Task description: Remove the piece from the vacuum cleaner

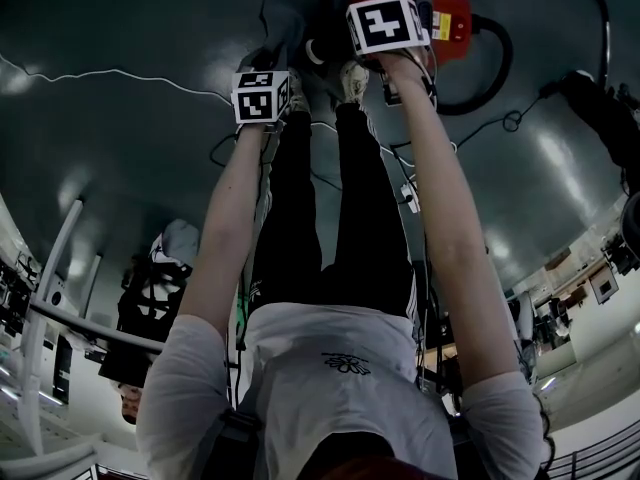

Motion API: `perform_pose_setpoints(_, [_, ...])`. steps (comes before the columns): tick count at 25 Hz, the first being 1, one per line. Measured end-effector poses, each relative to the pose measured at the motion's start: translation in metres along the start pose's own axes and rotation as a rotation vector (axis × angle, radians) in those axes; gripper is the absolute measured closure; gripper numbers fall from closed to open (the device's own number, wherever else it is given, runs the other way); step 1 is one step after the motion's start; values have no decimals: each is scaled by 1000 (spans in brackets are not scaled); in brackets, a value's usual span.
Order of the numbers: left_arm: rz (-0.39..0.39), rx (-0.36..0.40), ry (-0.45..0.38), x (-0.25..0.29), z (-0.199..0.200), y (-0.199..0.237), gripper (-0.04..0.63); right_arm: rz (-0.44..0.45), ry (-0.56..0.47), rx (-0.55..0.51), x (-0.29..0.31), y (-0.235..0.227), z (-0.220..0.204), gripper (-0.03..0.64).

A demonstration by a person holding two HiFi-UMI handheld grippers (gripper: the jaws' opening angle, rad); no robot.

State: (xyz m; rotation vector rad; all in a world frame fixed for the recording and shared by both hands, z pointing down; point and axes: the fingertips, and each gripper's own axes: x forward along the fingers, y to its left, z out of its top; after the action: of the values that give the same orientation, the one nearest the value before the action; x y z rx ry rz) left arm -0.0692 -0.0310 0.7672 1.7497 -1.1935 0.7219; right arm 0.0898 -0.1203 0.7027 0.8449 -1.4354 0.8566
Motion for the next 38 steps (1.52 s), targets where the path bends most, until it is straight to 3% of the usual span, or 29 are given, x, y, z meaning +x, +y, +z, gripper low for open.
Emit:
perform_pose_setpoints(6, [-31,1,-11,-7,-9,2,577,70,8,25,0,11,0,604])
perform_pose_setpoints(13, [-70,12,-9,-5,-13,1,577,-41,27,-74,-1,4,-5,604])
perform_pose_setpoints(16, [16,-3,44,-6,-28,23,578,-19,22,-80,1,7,-1,604])
perform_pose_setpoints(19, [161,-110,119,-33,-68,82,580,57,21,-41,6,10,2,604])
perform_pose_setpoints(23, [178,-38,121,-72,-86,112,580,166,54,15,8,13,4,604])
perform_pose_setpoints(26, [197,-90,81,-79,-87,118,580,210,88,36,7,21,0,604])
perform_pose_setpoints(38, [178,-121,7,-58,-37,77,580,145,45,44,2,10,5,604])
